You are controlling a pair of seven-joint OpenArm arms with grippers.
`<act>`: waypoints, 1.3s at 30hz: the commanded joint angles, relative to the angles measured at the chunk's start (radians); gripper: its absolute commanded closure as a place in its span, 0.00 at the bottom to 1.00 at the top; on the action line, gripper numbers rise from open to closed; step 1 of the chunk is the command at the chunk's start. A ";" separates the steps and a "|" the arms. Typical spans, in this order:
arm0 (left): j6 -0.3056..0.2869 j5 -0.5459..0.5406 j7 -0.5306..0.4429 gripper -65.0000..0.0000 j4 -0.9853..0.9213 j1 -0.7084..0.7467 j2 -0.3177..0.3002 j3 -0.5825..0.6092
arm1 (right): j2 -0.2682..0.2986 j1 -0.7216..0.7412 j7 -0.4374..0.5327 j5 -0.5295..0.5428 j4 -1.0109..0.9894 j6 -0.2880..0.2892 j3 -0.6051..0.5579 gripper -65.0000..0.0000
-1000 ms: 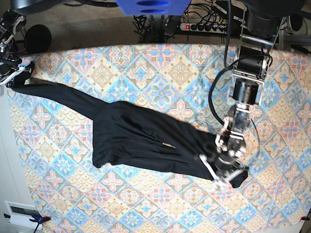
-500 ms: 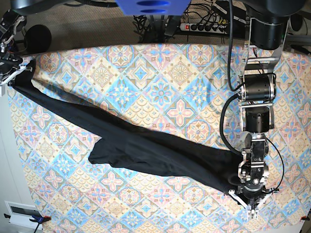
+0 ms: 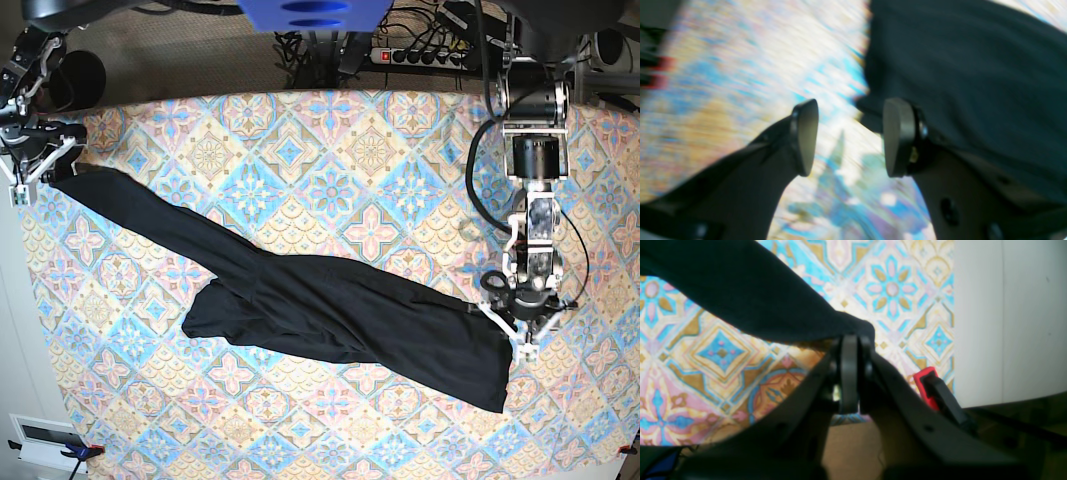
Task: Layout the t-shirt on the table in an organized manner, then fold the t-shirt properly
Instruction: 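Drag the shirt body with the left gripper away from the right gripper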
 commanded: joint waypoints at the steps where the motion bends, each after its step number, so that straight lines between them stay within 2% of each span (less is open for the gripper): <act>1: 0.009 -0.017 -0.014 0.52 0.013 -0.015 -0.010 -0.006 | 0.023 0.011 0.019 0.009 0.017 -0.002 0.000 1.00; 7: 0.009 -0.136 -0.015 0.52 -0.082 0.005 0.017 -0.064 | 0.023 0.026 0.019 0.009 0.017 -0.002 -0.055 1.00; 12: 0.009 -0.202 -0.020 0.52 -0.204 -0.047 0.051 -0.069 | 0.023 0.026 0.019 0.009 0.017 -0.002 -0.059 1.00; 14: 0.009 -0.229 -0.049 0.52 -0.250 -0.068 0.062 -0.069 | 0.023 0.025 0.019 0.009 0.017 -0.002 -0.059 1.00; 17: 0.010 -0.236 -0.092 0.52 -0.306 -0.081 0.082 -0.064 | 0.023 0.021 0.019 0.009 0.019 -0.002 -0.057 1.00; 19: 0.010 -0.227 -0.104 0.52 -0.346 -0.108 0.114 -0.066 | 0.023 0.020 0.019 0.009 0.019 -0.002 -0.057 1.00; 22: 0.010 -0.236 -0.109 0.52 -0.401 -0.128 0.129 -0.066 | 0.023 0.018 0.017 0.009 0.024 -0.002 -0.057 1.00; 26: 0.010 -0.225 -0.147 0.52 -0.457 -0.147 0.189 -0.061 | 0.023 0.023 0.011 0.058 0.074 -0.002 -0.057 1.00; 31: 0.009 -0.230 -0.149 0.54 -0.507 -0.160 0.243 -0.061 | 0.023 0.025 0.011 0.102 0.082 -0.002 -0.054 1.00; 33: 0.007 -0.227 -0.149 0.61 -0.507 -0.157 0.264 -0.061 | 0.023 0.023 0.011 0.101 0.082 -0.002 -0.052 1.00; 37: -0.010 -0.236 -0.150 0.92 -0.480 -0.160 0.278 -0.060 | 0.023 0.021 0.011 0.101 0.082 -0.002 -0.052 1.00; 38: -0.025 -0.236 -0.144 0.98 -0.449 -0.156 0.278 -0.060 | 0.023 0.021 0.011 0.101 0.082 -0.002 -0.052 1.00; 39: -0.030 -0.235 -0.138 1.00 -0.412 -0.153 0.278 -0.060 | 0.023 0.021 0.011 0.101 0.082 -0.002 -0.052 1.00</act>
